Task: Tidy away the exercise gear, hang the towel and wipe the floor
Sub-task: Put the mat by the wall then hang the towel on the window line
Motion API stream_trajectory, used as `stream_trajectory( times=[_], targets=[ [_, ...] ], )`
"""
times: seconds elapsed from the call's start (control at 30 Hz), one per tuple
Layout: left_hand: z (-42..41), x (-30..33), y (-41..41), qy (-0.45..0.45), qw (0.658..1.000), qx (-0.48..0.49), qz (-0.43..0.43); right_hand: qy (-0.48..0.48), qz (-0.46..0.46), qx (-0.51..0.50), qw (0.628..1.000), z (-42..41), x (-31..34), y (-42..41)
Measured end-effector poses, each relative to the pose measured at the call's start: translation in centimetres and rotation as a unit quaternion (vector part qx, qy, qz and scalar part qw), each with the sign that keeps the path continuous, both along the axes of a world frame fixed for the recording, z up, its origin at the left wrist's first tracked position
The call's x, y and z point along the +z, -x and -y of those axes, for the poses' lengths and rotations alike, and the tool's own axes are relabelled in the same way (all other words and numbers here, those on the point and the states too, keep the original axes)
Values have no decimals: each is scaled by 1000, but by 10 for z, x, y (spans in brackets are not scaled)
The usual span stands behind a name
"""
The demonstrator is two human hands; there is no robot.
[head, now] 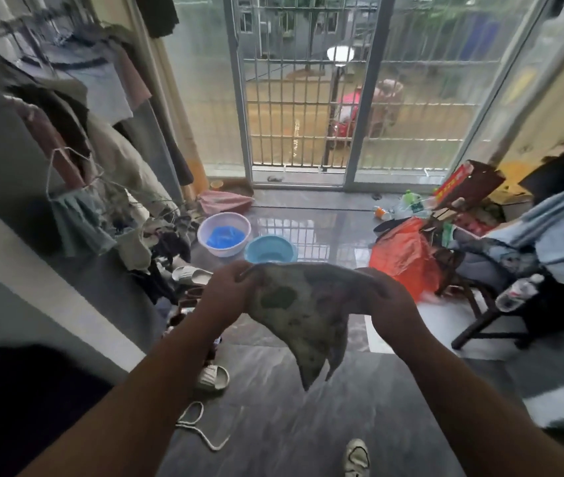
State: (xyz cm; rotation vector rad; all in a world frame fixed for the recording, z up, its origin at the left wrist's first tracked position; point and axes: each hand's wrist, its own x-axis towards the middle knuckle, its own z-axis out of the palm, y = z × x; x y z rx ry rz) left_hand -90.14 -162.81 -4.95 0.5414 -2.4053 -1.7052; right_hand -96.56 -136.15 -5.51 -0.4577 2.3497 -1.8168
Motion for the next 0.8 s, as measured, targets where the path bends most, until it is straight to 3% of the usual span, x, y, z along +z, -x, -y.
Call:
stream_trajectory(
  times=[0.1,0.27,0.33,0.4,0.47,0.57,0.63,0.8],
  targets=[
    [-37,1,54,2,1000,15,0,26,23,-37,999,-26,-12,40],
    [-79,-6,148,-85,987,-102,86,27,88,-76,993,-55,-24,123],
    [-90,-6,179,-9,985,-139,101,49,130,-76,987,-66,-23,159],
    [-98,1,208,81,985,-118,92,85,166,-57,981,-72,-11,193],
    [-100,12,237,88,991,-80,68,141,206,7,968,-75,8,225],
    [-95,22,278,14,998,-57,18,217,244,139,935,-71,33,270],
    [-87,30,308,-63,997,-49,-10,223,221,168,935,-65,37,310],
    [-53,41,400,-229,969,-14,-93,135,117,95,979,-29,36,413]
  ],
)
